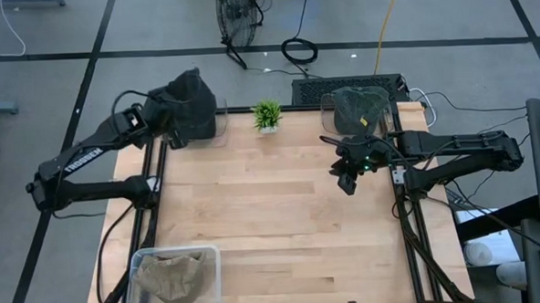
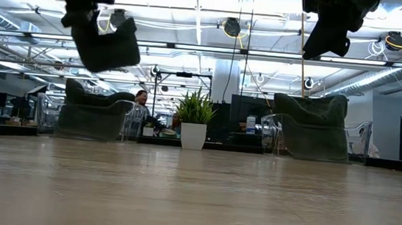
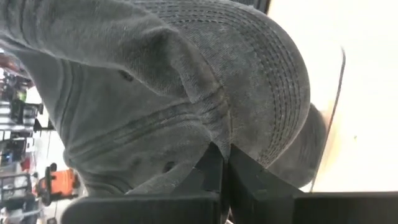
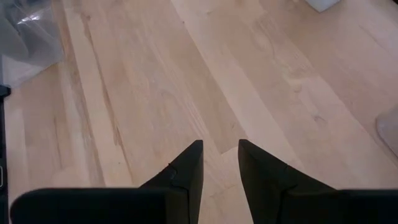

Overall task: Pick & Place hat
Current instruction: Put the black cap into the left transparent bin

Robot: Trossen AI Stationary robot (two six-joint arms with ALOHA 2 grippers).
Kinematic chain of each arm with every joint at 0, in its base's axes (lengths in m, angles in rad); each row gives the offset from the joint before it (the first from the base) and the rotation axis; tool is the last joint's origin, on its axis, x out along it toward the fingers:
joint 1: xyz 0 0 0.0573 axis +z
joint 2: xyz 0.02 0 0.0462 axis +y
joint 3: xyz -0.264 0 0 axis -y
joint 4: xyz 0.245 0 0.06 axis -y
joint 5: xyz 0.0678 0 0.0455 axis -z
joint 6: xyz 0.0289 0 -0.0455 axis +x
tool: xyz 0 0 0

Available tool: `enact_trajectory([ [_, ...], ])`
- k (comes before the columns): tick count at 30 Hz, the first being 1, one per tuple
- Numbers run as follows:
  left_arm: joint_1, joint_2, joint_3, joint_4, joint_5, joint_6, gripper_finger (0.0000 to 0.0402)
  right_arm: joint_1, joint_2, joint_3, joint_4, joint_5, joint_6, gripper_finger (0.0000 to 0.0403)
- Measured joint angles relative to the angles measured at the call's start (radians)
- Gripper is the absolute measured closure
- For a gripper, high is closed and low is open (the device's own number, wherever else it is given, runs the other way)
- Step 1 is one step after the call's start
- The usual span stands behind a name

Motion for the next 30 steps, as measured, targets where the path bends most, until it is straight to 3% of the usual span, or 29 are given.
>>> enact_trajectory([
  [7, 0.048, -0.006, -0.133, 0.023, -0.013, 0.034, 0.0396, -0.001, 0.0, 0.0, -0.001, 0.077, 0.002, 0.0314],
  [12, 0.069, -0.009, -0.201, 0.066, -0.059, 0.092, 0.0398, -0.002, 0.0, 0.0, -0.001, 0.077, 0.002, 0.0314],
  [17, 0.095, -0.01, -0.25, 0.173, -0.049, 0.126, 0.0393, -0.002, 0.0, 0.0, -0.001, 0.078, 0.002, 0.0314],
  [23, 0.135, -0.006, -0.302, 0.17, 0.015, 0.148, 0.0397, -0.002, 0.0, 0.0, -0.001, 0.08, 0.002, 0.0314],
  [30, 0.156, -0.006, -0.341, 0.2, 0.008, 0.156, 0.0391, -0.002, 0.0, 0.0, -0.001, 0.13, 0.01, 0.0314],
])
